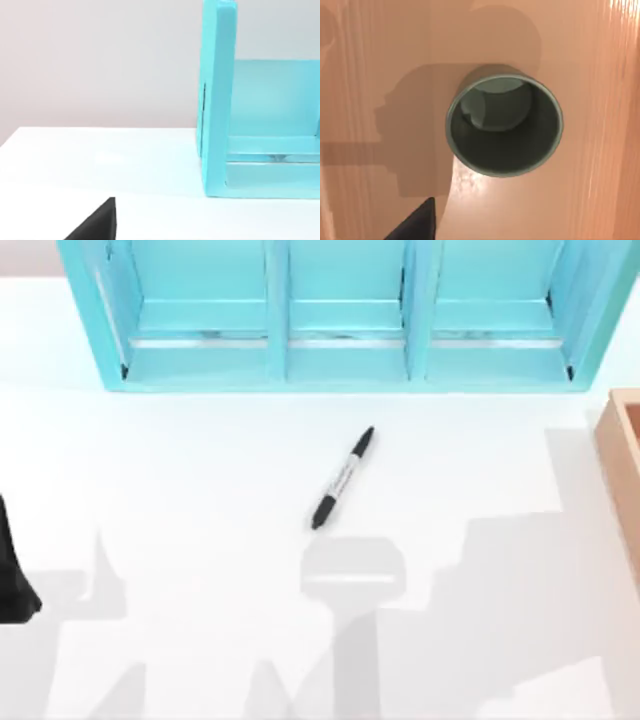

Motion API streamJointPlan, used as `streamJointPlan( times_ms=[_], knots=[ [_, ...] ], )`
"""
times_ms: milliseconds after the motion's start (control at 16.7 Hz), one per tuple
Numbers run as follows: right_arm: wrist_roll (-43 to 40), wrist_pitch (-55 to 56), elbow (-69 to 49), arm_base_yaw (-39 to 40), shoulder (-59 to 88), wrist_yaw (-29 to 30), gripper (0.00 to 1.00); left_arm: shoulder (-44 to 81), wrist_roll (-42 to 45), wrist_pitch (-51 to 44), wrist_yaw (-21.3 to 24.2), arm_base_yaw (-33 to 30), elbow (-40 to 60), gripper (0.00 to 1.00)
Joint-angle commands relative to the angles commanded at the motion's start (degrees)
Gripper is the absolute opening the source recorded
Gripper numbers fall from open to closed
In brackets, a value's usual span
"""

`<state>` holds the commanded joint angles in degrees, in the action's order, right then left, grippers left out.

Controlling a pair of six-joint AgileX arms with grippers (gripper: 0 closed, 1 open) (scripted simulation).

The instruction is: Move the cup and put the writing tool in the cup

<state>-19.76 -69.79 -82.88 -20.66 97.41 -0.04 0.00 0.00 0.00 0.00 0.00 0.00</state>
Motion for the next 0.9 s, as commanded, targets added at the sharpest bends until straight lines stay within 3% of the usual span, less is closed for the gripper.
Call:
streamJointPlan(
  times_ms=[600,900],
  knots=[
    [-1.3,-4.4,-5.1,-1.1,6.3,0.0,1.0,0.0,0.0,0.0,0.0,0.0,0.0,1.0],
    [-1.1,4.5,2.2,-1.1,8.2,0.0,1.0,0.0,0.0,0.0,0.0,0.0,0.0,1.0]
  ],
)
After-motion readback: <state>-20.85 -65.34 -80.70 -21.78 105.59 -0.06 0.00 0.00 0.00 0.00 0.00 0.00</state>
